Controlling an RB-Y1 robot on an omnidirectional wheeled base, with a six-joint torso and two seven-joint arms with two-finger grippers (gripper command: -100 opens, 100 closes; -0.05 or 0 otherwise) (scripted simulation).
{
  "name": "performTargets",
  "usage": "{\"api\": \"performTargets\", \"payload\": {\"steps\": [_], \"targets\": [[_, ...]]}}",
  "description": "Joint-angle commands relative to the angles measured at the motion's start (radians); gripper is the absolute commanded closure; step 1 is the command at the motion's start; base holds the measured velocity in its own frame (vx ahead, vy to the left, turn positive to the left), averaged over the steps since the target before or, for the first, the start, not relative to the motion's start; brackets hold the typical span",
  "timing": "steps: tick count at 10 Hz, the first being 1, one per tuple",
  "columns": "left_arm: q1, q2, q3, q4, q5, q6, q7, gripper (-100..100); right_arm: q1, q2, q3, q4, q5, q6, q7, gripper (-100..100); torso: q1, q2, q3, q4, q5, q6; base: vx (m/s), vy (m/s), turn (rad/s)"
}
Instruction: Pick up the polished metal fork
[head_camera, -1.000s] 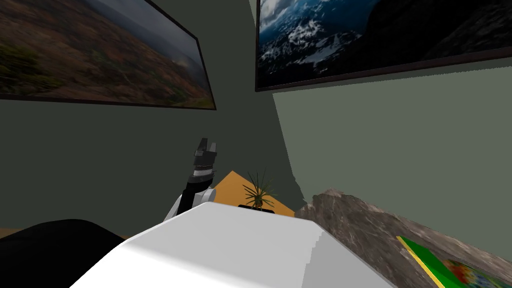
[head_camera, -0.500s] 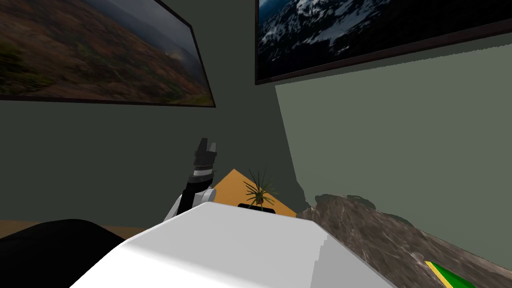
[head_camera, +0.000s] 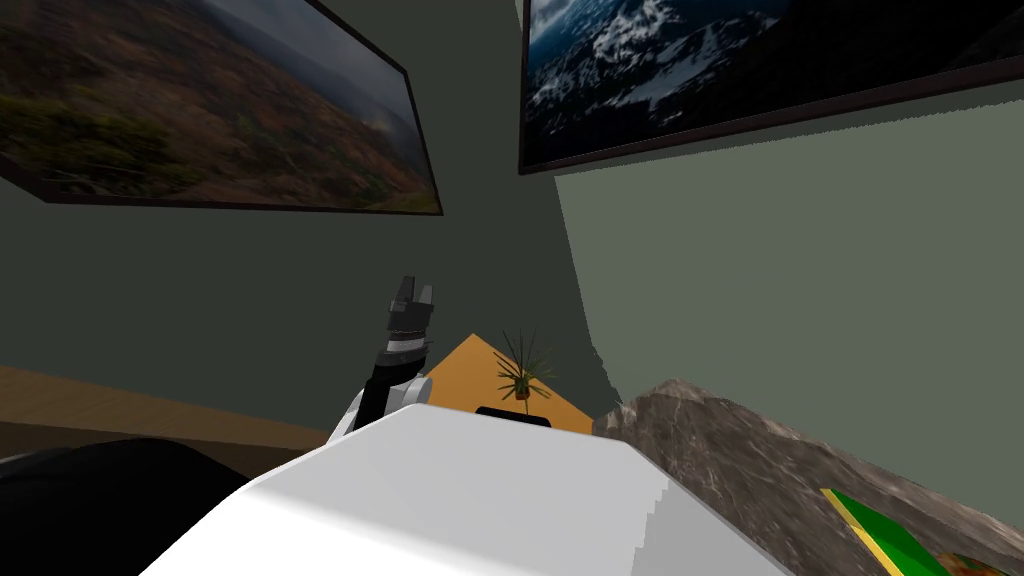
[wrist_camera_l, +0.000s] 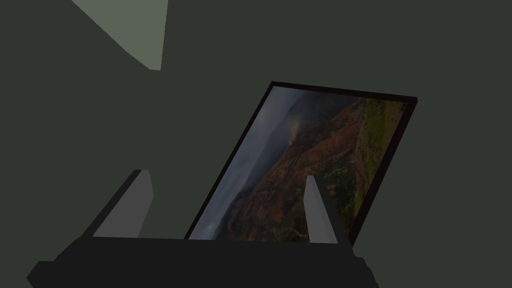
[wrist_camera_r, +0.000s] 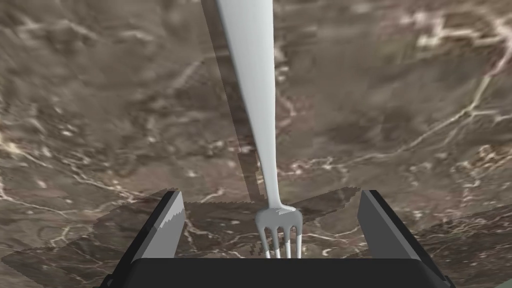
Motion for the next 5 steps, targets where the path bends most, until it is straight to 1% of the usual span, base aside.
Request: {"api": "performTargets", "payload": {"steps": [1,2,3,4,5], "targets": [[0.0,0.0,0.0,0.0,0.0,0.0,0.0,0,-0.022,-0.018,0.007,-0.019,0.025,0.031,-0.05,-100,0.0,0.0,0.0,0.0,0.0,0.0,-0.124,0.019,0.104],[0.0,0.0,0.0,0.0,0.0,0.0,0.0,0,-0.022,-0.018,0.007,-0.019,0.025,0.031,-0.064,-100,-0.001,0.001,0.001,0.0,0.0,-0.001,-0.107,0.006,0.039],[0.0,0.0,0.0,0.0,0.0,0.0,0.0,0,-0.036,-0.034,0.011,-0.043,0.047,0.064,-0.098,-100,-0.002,0.001,0.0,0.0,0.0,0.0,-0.105,0.011,0.046],[0.0,0.0,0.0,0.0,0.0,0.0,0.0,0,-0.036,-0.034,0.011,-0.043,0.047,0.064,-0.112,-100,-0.002,0.001,0.0,0.0,0.0,0.0,-0.082,0.016,0.057],[0.0,0.0,0.0,0.0,0.0,0.0,0.0,0,-0.051,-0.049,0.015,-0.068,0.068,0.096,-0.149,-100,-0.001,-0.001,0.0,0.0,0.0,0.0,-0.113,0.019,0.083]]}}
